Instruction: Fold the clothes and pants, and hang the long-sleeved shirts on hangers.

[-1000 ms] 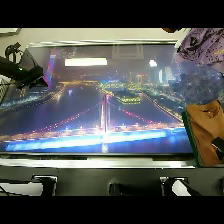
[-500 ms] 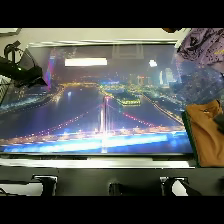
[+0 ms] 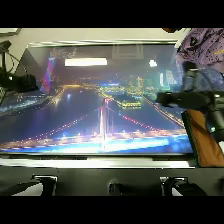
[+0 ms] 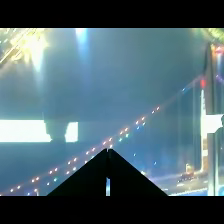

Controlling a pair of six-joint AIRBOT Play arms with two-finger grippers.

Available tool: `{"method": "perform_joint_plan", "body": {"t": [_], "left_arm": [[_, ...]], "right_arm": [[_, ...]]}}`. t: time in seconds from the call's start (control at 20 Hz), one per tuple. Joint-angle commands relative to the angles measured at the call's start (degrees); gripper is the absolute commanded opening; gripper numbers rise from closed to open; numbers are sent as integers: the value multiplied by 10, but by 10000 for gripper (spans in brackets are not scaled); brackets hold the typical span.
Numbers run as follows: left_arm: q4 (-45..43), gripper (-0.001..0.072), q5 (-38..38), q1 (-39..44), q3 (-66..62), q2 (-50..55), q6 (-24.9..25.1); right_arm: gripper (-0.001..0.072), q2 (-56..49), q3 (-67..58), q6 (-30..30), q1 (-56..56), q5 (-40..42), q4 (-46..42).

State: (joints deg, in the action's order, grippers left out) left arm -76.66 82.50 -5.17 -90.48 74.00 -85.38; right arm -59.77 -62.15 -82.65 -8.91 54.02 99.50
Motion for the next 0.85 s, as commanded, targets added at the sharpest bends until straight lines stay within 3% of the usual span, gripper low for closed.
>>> {"method": "perform_joint_plan", "body": {"t": [0.0,0.8], "left_arm": [[-26,15,-31,0,78,-61,26],[-27,17,-20,0,78,-68,24]], "right_arm": [[27,-2,-1,4,-80,-16,-2],[28,-1,-1,4,-81,-6,-16]]}}
